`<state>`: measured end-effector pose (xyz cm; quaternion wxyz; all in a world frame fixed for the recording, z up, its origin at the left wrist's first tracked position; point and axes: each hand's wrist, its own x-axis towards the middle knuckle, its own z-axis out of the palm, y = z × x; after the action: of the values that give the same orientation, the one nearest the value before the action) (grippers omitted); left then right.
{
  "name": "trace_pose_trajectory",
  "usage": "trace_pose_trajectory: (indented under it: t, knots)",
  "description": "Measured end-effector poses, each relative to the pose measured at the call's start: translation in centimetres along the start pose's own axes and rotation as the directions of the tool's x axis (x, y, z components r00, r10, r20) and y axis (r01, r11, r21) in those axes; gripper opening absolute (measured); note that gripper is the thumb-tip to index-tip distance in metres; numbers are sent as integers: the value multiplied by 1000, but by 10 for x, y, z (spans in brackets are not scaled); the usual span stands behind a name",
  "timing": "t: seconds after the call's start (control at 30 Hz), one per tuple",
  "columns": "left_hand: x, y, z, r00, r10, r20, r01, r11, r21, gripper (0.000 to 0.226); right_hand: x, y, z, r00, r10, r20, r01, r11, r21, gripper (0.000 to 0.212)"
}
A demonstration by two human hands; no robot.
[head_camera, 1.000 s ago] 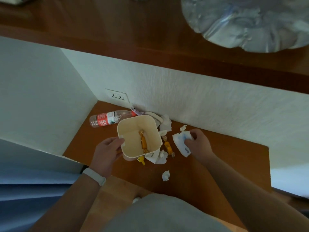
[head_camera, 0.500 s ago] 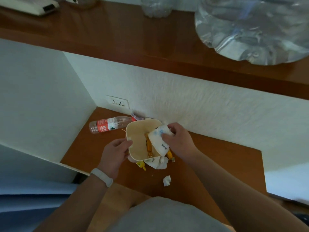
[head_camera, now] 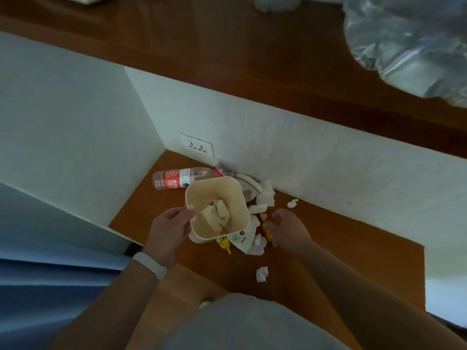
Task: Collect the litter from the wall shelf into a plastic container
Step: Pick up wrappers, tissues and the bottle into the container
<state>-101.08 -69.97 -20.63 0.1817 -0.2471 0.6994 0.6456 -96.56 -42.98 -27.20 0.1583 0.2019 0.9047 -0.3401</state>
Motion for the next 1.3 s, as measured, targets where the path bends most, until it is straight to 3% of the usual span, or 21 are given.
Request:
trace_pose_trajectory:
  t: [0.17, 0.37, 0.6, 0.77, 1.0, 1.3]
  knots:
    - [-4, -3, -6, 999, -11, -45, 10, 1000, -20, 11, 20, 28, 29, 994, 57, 97, -45, 992, -114, 28]
    - [-13, -3, -13, 997, -7, -72, 5, 1000, -31, 15, 27, 38, 47, 993, 62, 97, -44, 983, -176, 44]
    - [-15, -6, -16, 996, -8, -94, 6, 1000, -29, 15, 19, 45, 49, 998, 26, 63, -14, 982, -189, 26]
    - [-12, -6, -12, 998, -12, -59, 10, 999, -31, 15, 4, 41, 29, 998, -14, -61, 8, 996, -88, 23]
    - [-11, 0, 1, 1000, 0, -2, 0, 1000, 5, 12, -28, -7, -19, 938, -211, -273, 231, 972, 42, 18]
    - [-7, 7, 20, 995, 25, 92, -28, 999, 29, 14, -53, -51, -33, 893, -418, -164, 403, 907, -118, 29]
